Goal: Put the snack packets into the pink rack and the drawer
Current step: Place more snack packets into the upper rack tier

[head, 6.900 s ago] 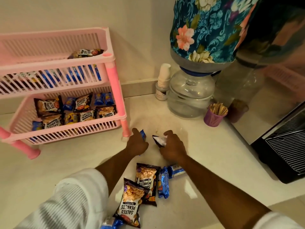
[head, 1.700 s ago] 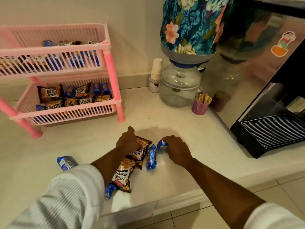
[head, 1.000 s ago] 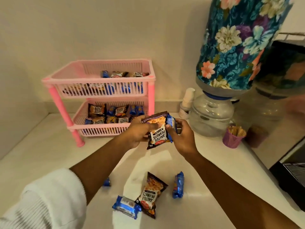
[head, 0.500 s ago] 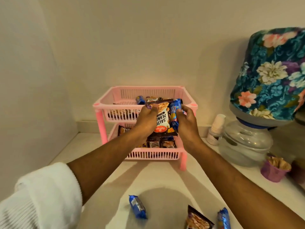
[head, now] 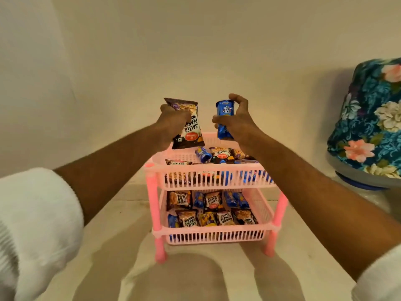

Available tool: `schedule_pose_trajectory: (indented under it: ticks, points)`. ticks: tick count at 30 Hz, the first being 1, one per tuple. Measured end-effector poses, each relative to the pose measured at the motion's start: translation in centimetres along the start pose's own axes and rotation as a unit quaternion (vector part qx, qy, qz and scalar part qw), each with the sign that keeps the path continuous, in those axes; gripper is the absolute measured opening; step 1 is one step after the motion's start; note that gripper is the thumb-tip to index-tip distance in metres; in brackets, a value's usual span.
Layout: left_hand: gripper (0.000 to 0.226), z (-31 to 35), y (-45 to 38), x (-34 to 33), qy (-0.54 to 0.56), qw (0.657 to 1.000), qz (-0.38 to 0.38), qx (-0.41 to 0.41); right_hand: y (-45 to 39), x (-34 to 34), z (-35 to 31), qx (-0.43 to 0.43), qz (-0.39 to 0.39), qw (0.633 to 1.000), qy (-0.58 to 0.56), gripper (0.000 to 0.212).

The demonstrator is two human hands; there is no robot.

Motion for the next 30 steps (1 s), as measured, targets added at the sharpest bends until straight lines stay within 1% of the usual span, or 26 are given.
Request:
schedule_pose_trajectory:
  ticks: [2, 4, 5, 7, 8, 9, 10, 12, 14, 16, 18, 20, 22, 24, 26, 28, 30]
  points:
    - [0.051, -0.4, -2.3, 0.8, -0.04, 0.999, -0.006, 0.006, -2.2, -0.7, 0.7, -0.026, 0.011, 0.999, 0.045, 0.081]
    - [0.059, -1.0, -4.3, 1.7, -0.092, 0.996, -0.004, 0.0, -4.1, -1.7, 1.7, -0.058, 0.008, 0.993, 0.104, 0.076]
    - [0.066, -1.4, -5.2, 2.0, -0.117, 0.993, -0.004, -0.008, -5.1, -2.3, 2.4, -0.074, 0.002, 0.986, 0.15, 0.068]
    - [0.088, -2.4, -6.9, 2.2, -0.16, 0.987, -0.023, -0.017, -6.6, -3.6, 3.8, -0.099, -0.031, 0.965, 0.243, 0.046]
    - [0.097, -3.0, -7.7, 2.1, -0.18, 0.983, -0.04, -0.012, -7.3, -4.5, 4.5, -0.107, -0.051, 0.957, 0.265, 0.035]
    - [0.101, -3.6, -8.6, 1.9, -0.202, 0.977, -0.061, -0.005, -8.0, -5.3, 5.1, -0.113, -0.065, 0.952, 0.275, 0.03]
    - [0.099, -4.3, -9.4, 1.5, -0.227, 0.97, -0.085, 0.001, -8.6, -6.2, 5.7, -0.118, -0.073, 0.949, 0.282, 0.03]
    - [0.084, -5.4, -10.9, 0.7, -0.287, 0.951, -0.118, -0.001, -9.8, -7.6, 6.6, -0.119, -0.078, 0.938, 0.316, 0.036]
    - [0.068, -6.3, -12.3, 0.2, -0.347, 0.93, -0.121, 0.001, -10.9, -8.9, 7.3, -0.114, -0.085, 0.92, 0.365, 0.037]
    - [0.058, -7.1, -13.5, -0.2, -0.391, 0.911, -0.128, 0.01, -11.9, -9.9, 7.9, -0.109, -0.096, 0.9, 0.41, 0.035]
    - [0.052, -7.8, -14.3, -0.5, -0.44, 0.888, -0.128, 0.01, -12.6, -10.5, 8.3, -0.109, -0.114, 0.883, 0.442, 0.036]
    - [0.049, -8.4, -15.2, -0.7, -0.486, 0.866, -0.119, 0.006, -13.2, -11.2, 8.9, -0.108, -0.133, 0.875, 0.453, 0.036]
    - [0.044, -9.1, -15.7, -0.9, -0.522, 0.844, -0.127, 0.008, -13.4, -11.8, 9.5, -0.091, -0.153, 0.864, 0.471, 0.038]
    - [0.035, -9.9, -16.1, -0.9, -0.579, 0.8, -0.156, 0.014, -13.7, -12.3, 10.1, -0.056, -0.172, 0.84, 0.511, 0.04]
    - [0.03, -10.0, -16.3, -0.9, -0.657, 0.737, -0.159, -0.021, -13.8, -12.6, 10.7, -0.021, -0.18, 0.814, 0.551, 0.042]
    - [0.036, -9.9, -16.3, -1.0, -0.707, 0.695, -0.124, -0.054, -13.9, -12.8, 10.9, 0.015, -0.171, 0.792, 0.586, 0.044]
    - [0.051, -10.0, -16.2, -1.2, -0.735, 0.67, -0.082, -0.064, -14.0, -12.9, 10.9, 0.056, -0.157, 0.774, 0.61, 0.047]
Point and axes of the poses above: each hand's wrist, its own y-axis away from the middle knuckle, its own x-axis out of the back of the hand, z = x × y, the point moved 4 cm from there along -y, towards the middle knuckle, and after that the axes turned 8 degrees about y, right-handed, at the moved point
